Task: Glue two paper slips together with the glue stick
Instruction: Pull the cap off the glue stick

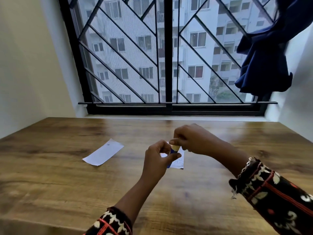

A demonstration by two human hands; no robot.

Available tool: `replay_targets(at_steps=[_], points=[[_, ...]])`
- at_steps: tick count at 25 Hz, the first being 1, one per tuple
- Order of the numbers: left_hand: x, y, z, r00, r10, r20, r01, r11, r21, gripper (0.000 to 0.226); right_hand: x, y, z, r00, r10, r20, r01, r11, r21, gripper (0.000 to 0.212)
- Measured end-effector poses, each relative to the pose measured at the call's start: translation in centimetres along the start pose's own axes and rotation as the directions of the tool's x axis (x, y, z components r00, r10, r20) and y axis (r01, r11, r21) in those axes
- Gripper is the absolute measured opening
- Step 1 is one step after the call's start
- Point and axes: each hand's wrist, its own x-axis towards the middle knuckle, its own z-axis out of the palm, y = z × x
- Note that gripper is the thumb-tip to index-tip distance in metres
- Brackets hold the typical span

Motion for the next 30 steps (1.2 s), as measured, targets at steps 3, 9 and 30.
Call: replay_targets(at_steps=[3, 9, 30], points=[[-0.3, -0.2, 0.2, 0.999, -0.02, 0.028, 0.02, 1.0, 0.021, 0.019, -0.4, 0.2, 0.0, 0.997, -0.055, 0.056, 0.052, 0.997, 0.053, 0.008], [-0.2, -0.6, -0.1, 0.997, -0.051, 0.054, 0.053, 0.998, -0.033, 0.01, -1.5, 3.6, 0.0, 0.996, 0.053, -0.067, -0.014, 0.873, 0.487, 0.016], [-0.1, -2.3, -0.3, 0.993, -0.119, 0.028, 0.121, 0.985, -0.123, 0.016, -2.3, 12.0, 9.0, 0.84, 0.535, -0.092, -0.396, 0.719, 0.571, 0.033]])
